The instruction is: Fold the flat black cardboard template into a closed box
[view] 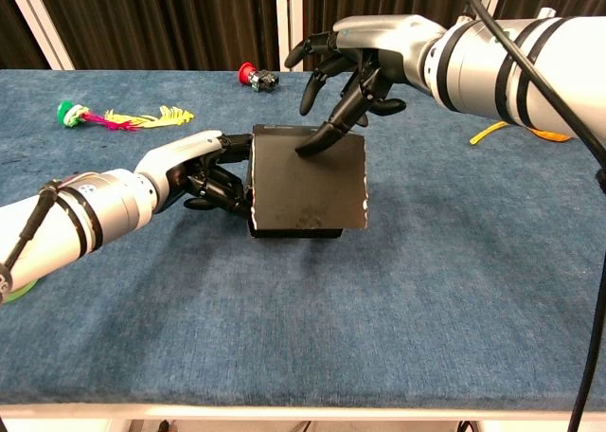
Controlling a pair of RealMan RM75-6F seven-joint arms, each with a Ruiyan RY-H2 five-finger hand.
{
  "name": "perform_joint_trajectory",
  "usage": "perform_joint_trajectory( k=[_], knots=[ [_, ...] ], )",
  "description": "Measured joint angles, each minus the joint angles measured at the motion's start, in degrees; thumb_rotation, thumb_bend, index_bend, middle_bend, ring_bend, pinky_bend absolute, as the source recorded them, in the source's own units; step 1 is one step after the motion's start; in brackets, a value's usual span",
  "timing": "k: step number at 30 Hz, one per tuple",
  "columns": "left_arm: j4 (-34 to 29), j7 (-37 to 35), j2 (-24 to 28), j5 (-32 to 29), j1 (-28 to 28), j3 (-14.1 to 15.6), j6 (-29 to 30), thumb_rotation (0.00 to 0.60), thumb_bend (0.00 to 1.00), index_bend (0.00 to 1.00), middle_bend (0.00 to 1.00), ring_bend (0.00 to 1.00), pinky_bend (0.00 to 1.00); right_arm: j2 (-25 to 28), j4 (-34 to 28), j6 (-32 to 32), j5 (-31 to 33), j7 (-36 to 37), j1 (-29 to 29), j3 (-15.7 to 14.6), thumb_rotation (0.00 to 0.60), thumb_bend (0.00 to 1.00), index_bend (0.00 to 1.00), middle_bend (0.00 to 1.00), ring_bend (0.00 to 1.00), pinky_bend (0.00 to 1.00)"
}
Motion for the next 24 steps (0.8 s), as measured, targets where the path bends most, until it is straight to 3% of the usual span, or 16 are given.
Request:
perform_joint_trajectory(
  k=[9,14,24],
  knots=[
    [-1.9,5.2,1.4,-0.4,1.2,0.5,1.8,0.573,0.07,0.01,0.17,0.68,1.00,-0.5,-0.6,3.4,-3.0,-2.0,0.1,-1.3,0.600,0.00,0.19,0.36,0.73,1.00],
    [-3.8,9.2,3.3,0.6,1.9,1.9,3.1,0.515,0.06,0.00,0.11,0.66,1.00,-0.4,-0.9,3.9,-5.1,-1.6,-0.7,-1.8,0.600,0.00,0.19,0.36,0.73,1.00],
    [-8.9,19.8,8.6,1.9,2.7,4.0,5.3,0.494,0.05,0.00,0.03,0.62,0.99,-1.6,0.6,3.9,-7.8,-2.2,-0.9,-2.3,0.600,0.00,0.22,0.36,0.73,1.00]
  ],
)
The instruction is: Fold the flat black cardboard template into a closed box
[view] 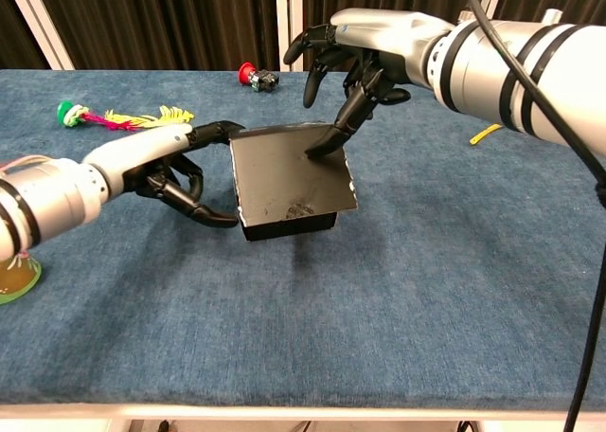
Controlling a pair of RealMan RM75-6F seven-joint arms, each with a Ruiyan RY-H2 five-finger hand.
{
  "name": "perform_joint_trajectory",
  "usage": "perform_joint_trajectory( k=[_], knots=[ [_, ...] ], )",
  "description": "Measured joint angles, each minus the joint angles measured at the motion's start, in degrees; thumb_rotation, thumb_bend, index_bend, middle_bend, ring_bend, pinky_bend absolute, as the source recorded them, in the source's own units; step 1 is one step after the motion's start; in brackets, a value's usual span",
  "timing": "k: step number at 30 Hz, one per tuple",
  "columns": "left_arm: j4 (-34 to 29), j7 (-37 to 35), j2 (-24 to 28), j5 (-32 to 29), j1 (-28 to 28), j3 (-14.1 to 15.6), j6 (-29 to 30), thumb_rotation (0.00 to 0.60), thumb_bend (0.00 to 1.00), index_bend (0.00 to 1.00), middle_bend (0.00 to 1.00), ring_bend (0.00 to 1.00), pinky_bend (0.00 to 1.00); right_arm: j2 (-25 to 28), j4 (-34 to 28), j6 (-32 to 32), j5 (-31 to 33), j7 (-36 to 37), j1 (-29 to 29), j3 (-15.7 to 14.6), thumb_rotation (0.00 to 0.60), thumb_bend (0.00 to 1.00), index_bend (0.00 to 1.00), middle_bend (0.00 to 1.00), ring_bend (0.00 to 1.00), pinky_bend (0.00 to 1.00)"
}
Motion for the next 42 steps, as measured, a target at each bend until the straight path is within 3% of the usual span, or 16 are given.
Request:
perform_joint_trajectory(
  k=[10,14,23,26,31,36,42],
  knots=[
    [-10.7,17.9,11.8,-1.1,1.4,2.6,4.9,0.518,0.04,0.00,0.03,0.62,0.98,-3.1,4.1,-0.1,-5.3,-4.4,1.4,-2.3,0.600,0.03,0.30,0.37,0.73,1.00],
    [-13.1,20.8,14.8,0.2,2.9,3.1,9.5,0.520,0.04,0.00,0.03,0.62,0.98,-4.5,5.7,1.3,-10.1,-6.0,1.2,-4.0,0.600,0.08,0.35,0.40,0.74,1.00],
    [-16.2,17.8,19.4,5.9,6.2,3.4,15.2,0.522,0.04,0.00,0.03,0.61,0.97,-10.8,17.1,4.5,-22.4,-8.5,-0.2,-8.9,0.600,0.23,0.49,0.45,0.75,1.00],
    [-16.1,16.0,19.8,8.1,6.8,3.6,16.0,0.522,0.04,0.00,0.03,0.61,0.97,-13.3,23.0,6.1,-28.0,-8.2,-0.7,-10.6,0.600,0.31,0.56,0.51,0.76,1.00],
    [-15.4,13.8,20.0,10.0,7.2,3.7,16.2,0.525,0.04,0.00,0.03,0.61,0.97,-17.7,34.8,8.3,-36.1,-6.1,-1.8,-12.9,0.600,0.36,0.59,0.55,0.77,1.00],
    [-14.7,12.6,20.1,10.9,7.5,3.3,16.8,0.523,0.04,0.00,0.03,0.61,0.97,-21.7,43.9,9.7,-41.8,-3.0,-3.2,-13.8,0.600,0.38,0.60,0.56,0.77,1.00],
    [-14.2,12.1,20.2,11.6,7.9,3.1,17.0,0.525,0.04,0.00,0.03,0.61,0.96,-23.0,46.1,10.3,-44.5,-1.7,-4.6,-12.9,0.600,0.39,0.60,0.57,0.77,1.00]
  ],
)
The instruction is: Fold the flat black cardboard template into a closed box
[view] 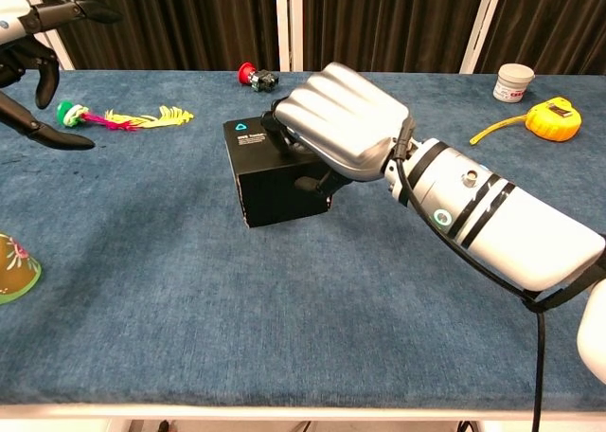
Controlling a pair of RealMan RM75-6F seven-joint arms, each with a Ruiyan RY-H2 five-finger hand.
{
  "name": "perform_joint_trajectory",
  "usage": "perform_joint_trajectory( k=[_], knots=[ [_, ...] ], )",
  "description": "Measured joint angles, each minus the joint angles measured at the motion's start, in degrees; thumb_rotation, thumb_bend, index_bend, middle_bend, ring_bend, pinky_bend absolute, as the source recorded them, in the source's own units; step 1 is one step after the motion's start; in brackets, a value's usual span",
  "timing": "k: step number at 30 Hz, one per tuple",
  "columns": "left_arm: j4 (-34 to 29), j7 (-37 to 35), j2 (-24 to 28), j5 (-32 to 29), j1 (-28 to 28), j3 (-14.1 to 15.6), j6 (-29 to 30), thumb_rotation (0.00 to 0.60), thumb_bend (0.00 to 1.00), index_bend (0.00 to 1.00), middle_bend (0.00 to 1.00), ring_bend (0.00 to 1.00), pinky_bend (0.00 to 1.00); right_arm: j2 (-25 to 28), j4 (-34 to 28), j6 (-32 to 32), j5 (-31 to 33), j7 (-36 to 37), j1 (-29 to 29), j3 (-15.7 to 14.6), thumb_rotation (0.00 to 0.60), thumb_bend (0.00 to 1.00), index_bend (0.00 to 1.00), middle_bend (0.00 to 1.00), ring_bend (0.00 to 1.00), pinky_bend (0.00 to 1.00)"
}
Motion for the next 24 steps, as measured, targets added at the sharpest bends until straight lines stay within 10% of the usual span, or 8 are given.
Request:
perform_joint_trajectory(
  k=[7,14,19,24],
  knots=[
    [0.8,1.8,0.0,0.6,0.8,-0.5,2.3,0.597,0.04,0.00,0.03,0.51,0.94,1.5,-1.7,3.2,-1.8,0.2,-1.3,1.7,0.600,0.39,0.38,0.50,0.74,1.00],
    [2.7,5.9,1.5,0.9,3.1,-0.3,5.5,0.600,0.04,0.07,0.06,0.24,0.53,7.6,-9.8,7.3,-1.6,-1.9,-5.1,3.4,0.600,0.39,0.20,0.39,0.59,0.95],
    [5.1,10.4,3.6,0.7,6.4,0.7,9.1,0.600,0.04,0.12,0.13,0.18,0.38,15.6,-20.3,8.8,1.3,-0.6,-10.1,3.6,0.600,0.39,0.09,0.24,0.19,0.31],
    [6.6,10.0,6.3,0.5,11.1,2.6,12.7,0.600,0.04,0.13,0.13,0.12,0.27,28.7,-33.6,8.2,5.9,3.5,-15.8,2.1,0.600,0.44,0.00,0.09,0.00,0.02]
  ],
)
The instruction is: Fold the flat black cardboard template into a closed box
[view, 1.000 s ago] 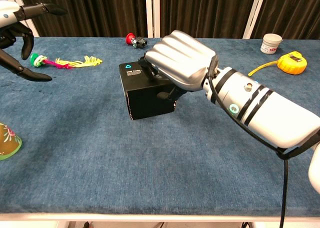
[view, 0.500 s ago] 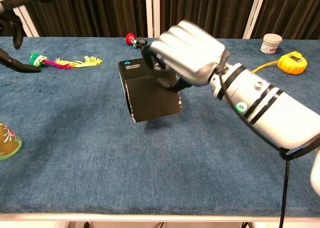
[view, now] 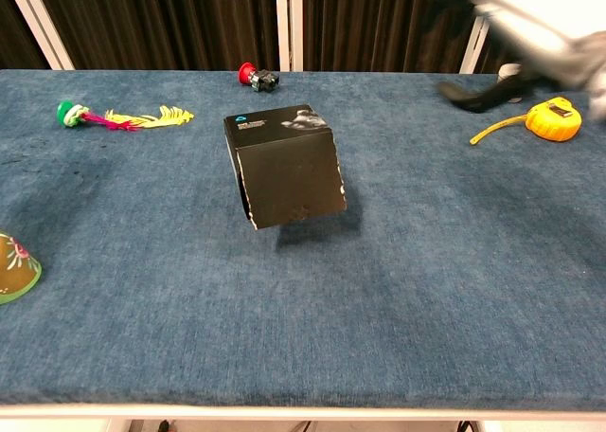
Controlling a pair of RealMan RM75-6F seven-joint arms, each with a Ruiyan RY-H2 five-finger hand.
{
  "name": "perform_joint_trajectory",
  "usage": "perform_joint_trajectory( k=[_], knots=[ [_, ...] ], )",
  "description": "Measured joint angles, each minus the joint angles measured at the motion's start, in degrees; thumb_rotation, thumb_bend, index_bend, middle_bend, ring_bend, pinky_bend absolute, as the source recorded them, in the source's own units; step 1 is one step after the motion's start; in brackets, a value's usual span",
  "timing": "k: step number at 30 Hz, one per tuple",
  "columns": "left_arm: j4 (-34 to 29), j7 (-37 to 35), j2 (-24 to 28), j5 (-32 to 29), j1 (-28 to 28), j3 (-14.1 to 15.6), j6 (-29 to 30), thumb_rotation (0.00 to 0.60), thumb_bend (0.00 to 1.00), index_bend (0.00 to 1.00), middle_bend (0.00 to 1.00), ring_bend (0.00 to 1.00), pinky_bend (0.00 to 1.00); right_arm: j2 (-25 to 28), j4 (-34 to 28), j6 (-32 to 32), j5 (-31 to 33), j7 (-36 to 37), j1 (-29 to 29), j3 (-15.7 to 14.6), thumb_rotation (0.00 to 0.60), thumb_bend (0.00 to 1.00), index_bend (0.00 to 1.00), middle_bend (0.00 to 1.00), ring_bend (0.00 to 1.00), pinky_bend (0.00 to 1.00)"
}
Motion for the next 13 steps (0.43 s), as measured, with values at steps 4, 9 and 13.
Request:
perform_joint_trajectory(
  k=[4,9,13],
  knots=[
    [0.1,-3.3,1.4,1.0,4.6,1.7,4.6,0.600,0.04,0.13,0.13,0.12,0.26,11.0,-5.3,0.4,1.2,6.6,-5.6,-2.7,0.600,0.44,0.00,0.04,0.00,0.00],
    [-0.3,-5.4,1.9,4.1,10.0,4.6,10.4,0.600,0.04,0.13,0.13,0.12,0.25,17.3,-6.0,3.8,-0.3,17.3,-14.0,-6.5,0.600,0.45,0.00,0.03,0.00,0.00],
    [-1.2,-6.0,1.6,6.8,13.6,7.2,13.1,0.600,0.04,0.13,0.13,0.12,0.25,18.0,-3.9,8.8,-2.2,22.0,-20.0,-8.3,0.600,0.45,0.00,0.04,0.00,0.00]
  ],
)
